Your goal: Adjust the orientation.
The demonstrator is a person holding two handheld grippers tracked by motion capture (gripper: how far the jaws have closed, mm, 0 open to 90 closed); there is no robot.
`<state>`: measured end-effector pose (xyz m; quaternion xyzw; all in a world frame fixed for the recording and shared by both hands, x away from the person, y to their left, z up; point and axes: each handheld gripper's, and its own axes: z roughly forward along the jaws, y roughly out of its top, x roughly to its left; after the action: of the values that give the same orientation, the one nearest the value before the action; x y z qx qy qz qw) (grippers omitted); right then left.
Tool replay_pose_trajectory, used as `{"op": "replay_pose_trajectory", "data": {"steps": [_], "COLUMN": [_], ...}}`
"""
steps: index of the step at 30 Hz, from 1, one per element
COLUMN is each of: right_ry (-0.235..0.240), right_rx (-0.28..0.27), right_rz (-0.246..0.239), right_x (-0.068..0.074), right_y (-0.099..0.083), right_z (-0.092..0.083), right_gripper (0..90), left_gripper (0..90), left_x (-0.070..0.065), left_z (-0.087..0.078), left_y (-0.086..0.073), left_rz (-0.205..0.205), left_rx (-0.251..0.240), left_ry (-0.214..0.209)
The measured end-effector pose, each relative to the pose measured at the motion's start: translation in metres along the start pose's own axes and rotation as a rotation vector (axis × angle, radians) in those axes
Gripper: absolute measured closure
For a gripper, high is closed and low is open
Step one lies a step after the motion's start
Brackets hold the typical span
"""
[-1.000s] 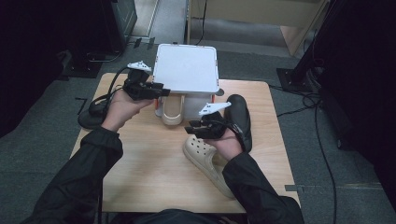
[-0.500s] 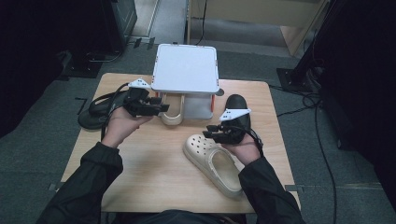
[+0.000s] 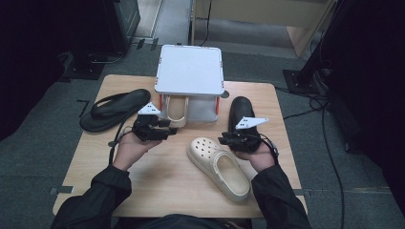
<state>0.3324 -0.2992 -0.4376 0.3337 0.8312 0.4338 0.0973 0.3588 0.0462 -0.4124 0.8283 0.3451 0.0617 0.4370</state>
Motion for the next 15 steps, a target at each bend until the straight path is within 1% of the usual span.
{"op": "replay_pose_trajectory", "data": {"steps": [2,3,4,5,6,7,8,9,10,11,12,15], "right_ry": [-0.01,-0.01,-0.012,-0.012,-0.011,-0.011,-0.016,-0.016,-0.02,-0.022,-0.022,-0.023], "right_rx": [0.014,0.014,0.011,0.011,0.018,0.018,0.03,0.03,0.024,0.024,0.024,0.027], "right_rz": [0.001,0.001,0.001,0.001,-0.001,-0.001,-0.004,-0.004,0.005,0.019,0.019,0.033], "right_x": [-0.001,-0.001,-0.001,-0.001,-0.002,-0.002,-0.002,-0.002,-0.004,-0.004,-0.004,-0.005], "right_y": [-0.004,-0.004,-0.01,-0.01,-0.014,-0.014,-0.018,-0.018,-0.021,-0.023,-0.023,-0.03], "right_z": [-0.002,-0.002,-0.004,-0.004,-0.004,-0.004,-0.005,-0.005,-0.006,-0.007,-0.007,-0.011], "right_gripper": [71.4,71.4,72.4,72.4,72.3,72.3,72.2,72.2,72.2,72.2,72.2,72.5], "left_gripper": [53.5,53.5,56.4,57.3,58.4,59.5,60.0,60.0,60.9,61.2,61.4,61.9], "left_x": [-0.002,-0.005,-0.009,-0.009,-0.012,-0.012,-0.013,-0.014,-0.017,-0.018,-0.018,-0.024], "left_z": [0.002,0.003,0.007,0.007,0.011,0.011,0.014,0.015,0.02,0.022,0.022,0.031], "left_y": [-0.002,-0.004,-0.008,-0.008,-0.013,-0.013,-0.016,-0.018,-0.022,-0.024,-0.024,-0.032], "left_rz": [0.002,0.005,0.004,0.004,0.001,0.001,-0.008,-0.011,-0.005,-0.004,-0.004,-0.003], "left_rx": [-0.002,-0.005,-0.006,-0.006,-0.014,-0.014,-0.012,-0.01,0.004,0.008,0.008,0.026], "left_ry": [-0.002,-0.005,-0.013,-0.013,-0.025,-0.025,-0.032,-0.035,-0.042,-0.046,-0.046,-0.056]}}
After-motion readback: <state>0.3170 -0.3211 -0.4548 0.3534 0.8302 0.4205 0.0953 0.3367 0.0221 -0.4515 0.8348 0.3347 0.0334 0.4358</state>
